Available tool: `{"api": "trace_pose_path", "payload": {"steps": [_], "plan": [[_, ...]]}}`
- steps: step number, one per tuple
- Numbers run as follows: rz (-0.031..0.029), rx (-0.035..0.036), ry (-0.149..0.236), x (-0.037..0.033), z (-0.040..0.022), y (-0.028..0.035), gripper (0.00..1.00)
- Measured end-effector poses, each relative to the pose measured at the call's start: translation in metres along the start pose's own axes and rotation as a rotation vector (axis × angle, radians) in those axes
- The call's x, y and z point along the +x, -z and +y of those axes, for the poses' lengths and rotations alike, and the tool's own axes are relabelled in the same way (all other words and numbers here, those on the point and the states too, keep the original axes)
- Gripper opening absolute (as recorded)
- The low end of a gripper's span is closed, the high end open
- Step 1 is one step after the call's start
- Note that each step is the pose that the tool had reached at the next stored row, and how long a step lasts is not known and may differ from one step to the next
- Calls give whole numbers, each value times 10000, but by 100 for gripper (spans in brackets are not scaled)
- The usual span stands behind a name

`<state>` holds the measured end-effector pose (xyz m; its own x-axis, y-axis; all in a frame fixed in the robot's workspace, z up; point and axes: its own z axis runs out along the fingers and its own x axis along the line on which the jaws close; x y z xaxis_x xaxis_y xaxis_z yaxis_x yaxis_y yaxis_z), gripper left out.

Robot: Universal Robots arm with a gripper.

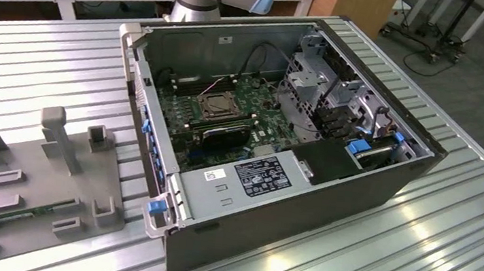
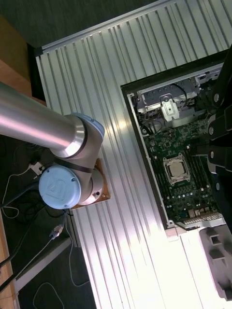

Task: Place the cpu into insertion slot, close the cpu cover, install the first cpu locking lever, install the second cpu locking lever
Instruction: 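Install the first cpu locking lever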

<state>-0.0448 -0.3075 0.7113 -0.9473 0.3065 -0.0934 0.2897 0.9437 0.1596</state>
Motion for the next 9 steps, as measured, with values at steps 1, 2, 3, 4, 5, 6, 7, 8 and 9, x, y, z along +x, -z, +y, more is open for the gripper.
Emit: {"api": "trace_pose_path", "payload": {"steps": [1, 2, 3, 4, 5, 6, 7, 8, 9], "plan": [[0, -1, 0, 2, -3, -18, 11], [-1, -1, 0, 3, -6, -35, 11], [-1, -2, 0, 4, -7, -39, 11], [-1, -2, 0, 4, -7, -39, 11], [-1, -2, 0, 4, -7, -39, 11], [-1, -1, 0, 4, -7, -39, 11], [0, 1, 0, 4, -7, -42, 11], [-1, 1, 0, 5, -9, -58, 11], [-1, 0, 0, 7, -12, -76, 11]]}}
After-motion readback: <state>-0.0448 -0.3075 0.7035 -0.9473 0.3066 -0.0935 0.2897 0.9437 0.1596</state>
